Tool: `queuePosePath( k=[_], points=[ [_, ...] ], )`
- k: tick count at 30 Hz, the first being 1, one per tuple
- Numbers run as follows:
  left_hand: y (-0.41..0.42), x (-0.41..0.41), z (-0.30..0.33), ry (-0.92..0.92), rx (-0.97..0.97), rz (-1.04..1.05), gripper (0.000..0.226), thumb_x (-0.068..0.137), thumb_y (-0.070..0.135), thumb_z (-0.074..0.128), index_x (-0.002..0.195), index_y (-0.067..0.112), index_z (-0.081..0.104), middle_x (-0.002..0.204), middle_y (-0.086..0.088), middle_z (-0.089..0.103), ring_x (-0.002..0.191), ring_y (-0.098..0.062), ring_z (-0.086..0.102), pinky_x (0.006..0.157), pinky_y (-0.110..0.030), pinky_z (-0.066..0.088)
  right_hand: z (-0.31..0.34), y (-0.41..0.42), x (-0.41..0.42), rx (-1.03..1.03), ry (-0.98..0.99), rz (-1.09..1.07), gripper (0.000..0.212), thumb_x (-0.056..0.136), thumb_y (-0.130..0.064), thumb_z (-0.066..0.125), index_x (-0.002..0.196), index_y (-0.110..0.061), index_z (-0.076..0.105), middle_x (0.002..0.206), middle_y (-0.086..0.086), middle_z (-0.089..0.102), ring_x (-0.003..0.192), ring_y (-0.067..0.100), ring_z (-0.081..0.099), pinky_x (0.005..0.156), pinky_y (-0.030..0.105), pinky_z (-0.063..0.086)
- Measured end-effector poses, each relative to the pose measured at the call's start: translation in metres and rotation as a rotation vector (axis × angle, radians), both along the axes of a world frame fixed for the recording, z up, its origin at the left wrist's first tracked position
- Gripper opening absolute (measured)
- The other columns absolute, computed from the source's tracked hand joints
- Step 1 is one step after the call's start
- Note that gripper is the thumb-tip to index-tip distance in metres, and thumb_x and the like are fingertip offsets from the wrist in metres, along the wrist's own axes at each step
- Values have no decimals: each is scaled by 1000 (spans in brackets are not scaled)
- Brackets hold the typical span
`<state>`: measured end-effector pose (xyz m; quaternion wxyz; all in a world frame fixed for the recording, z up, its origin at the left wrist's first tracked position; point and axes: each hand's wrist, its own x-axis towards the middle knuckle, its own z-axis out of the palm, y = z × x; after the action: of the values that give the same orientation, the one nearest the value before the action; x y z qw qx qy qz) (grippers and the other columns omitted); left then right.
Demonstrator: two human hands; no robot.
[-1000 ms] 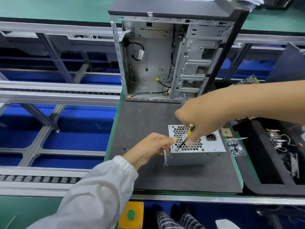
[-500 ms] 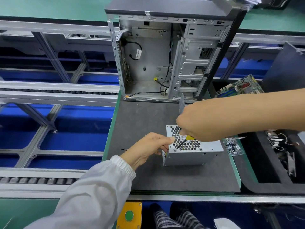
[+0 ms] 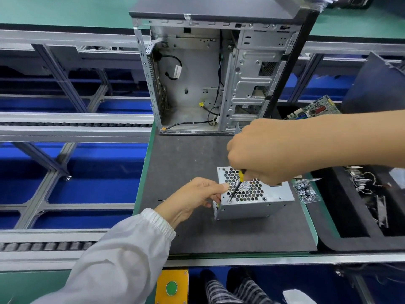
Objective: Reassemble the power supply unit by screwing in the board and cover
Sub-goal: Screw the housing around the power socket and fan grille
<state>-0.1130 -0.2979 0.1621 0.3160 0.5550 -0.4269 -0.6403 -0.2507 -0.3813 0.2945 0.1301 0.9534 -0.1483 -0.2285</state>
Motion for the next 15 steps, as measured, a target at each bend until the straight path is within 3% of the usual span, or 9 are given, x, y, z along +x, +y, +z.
queuePosePath(
  k=[2,5,7,10,13,15],
  points=[
    [0,0,-1,14,-6,3,44,96,29,60,53,26,70,64,12,67,62,-1,54,61,-18,38,11,6,1,63,47,45,32,95,-41,43,75,-16,47,64,0,49,54,16,48,52,29,44],
    [0,-1,-3,37,-13,22,28,96,31,60,75,17,73,78,4,71,68,-4,54,64,-20,39,33,13,0,74,131,10,43,99,-42,37,62,-19,30,61,-2,40,52,11,37,50,28,33],
    [0,-1,-7,44,-15,50,29,95,33,61,88,8,73,88,-7,71,75,-8,54,67,-22,39,45,3,-3,70,128,-54,43,99,-47,32,66,-20,36,63,-4,44,54,10,42,49,27,32],
    [3,-1,-14,81,-16,54,33,89,41,64,92,10,76,93,-12,73,78,-8,54,67,-20,40,50,-18,-4,40,-77,-173,45,96,-53,28,87,-17,53,68,-6,49,62,13,48,59,32,38],
    [7,1,-19,138,-36,62,35,86,47,61,89,16,76,86,-1,71,72,-4,57,62,-16,44,19,-23,-5,242,-284,-350,43,96,-54,31,93,-17,52,68,-7,47,63,12,46,59,32,36],
    [7,13,-28,93,-88,199,36,89,44,58,90,13,76,83,-2,71,72,-6,60,60,-18,46,-6,-22,-5,378,-357,-420,40,96,-53,34,93,-18,52,67,-6,47,62,8,45,55,29,33]
  ],
)
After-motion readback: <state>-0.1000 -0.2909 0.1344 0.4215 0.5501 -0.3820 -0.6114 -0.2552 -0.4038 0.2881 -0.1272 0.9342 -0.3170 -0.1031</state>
